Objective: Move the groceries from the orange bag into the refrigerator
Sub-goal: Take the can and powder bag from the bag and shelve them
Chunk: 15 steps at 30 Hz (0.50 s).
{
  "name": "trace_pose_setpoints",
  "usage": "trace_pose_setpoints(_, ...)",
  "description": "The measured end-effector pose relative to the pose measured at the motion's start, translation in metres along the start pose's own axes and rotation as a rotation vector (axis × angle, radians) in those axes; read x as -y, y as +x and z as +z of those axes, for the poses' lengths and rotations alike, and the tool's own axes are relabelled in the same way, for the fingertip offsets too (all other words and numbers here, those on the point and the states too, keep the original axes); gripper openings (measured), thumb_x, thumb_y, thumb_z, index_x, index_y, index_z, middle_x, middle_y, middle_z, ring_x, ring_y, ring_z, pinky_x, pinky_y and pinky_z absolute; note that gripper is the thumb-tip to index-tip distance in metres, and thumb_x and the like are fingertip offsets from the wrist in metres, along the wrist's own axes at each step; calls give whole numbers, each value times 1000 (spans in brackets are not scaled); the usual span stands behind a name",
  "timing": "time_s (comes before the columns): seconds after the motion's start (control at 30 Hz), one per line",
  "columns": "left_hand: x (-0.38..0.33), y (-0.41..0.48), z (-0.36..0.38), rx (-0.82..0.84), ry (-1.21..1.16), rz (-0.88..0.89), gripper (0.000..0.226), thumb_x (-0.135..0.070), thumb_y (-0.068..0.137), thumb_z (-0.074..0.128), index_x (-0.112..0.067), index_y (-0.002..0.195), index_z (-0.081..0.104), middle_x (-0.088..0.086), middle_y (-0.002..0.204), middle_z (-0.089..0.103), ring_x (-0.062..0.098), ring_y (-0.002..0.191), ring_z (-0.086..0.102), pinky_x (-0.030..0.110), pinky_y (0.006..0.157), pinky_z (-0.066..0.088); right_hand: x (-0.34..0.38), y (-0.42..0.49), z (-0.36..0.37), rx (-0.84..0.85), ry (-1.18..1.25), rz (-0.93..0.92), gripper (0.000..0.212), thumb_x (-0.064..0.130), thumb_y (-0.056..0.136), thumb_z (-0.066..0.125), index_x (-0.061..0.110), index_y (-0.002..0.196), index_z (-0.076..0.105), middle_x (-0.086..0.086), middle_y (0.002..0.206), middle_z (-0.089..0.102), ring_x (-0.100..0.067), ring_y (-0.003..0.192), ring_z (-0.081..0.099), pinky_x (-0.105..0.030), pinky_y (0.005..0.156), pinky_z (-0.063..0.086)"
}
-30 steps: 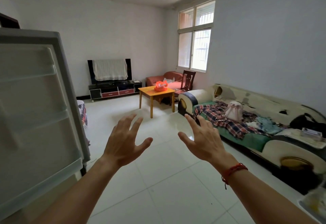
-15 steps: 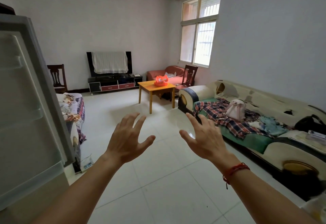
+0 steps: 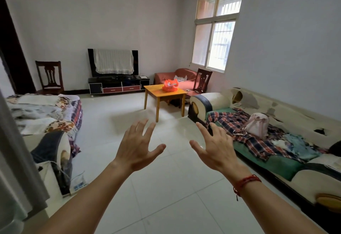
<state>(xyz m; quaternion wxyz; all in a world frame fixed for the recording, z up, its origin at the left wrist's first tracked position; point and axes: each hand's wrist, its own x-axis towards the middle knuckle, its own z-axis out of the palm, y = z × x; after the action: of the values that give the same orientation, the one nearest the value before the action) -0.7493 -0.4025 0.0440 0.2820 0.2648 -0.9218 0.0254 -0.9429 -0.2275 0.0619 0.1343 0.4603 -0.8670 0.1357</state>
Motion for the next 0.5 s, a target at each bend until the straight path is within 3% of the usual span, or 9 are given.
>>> trace_pose_setpoints(0.5,55,211,153,94,-52,36,83,-73,85,30,-16,143,46,10,147,46,30,133,44,48,100,45,-64,216,105,48,14,66,69,65,96,35,37,156,16,-13,152,33,-29,137,35,-47,107,34)
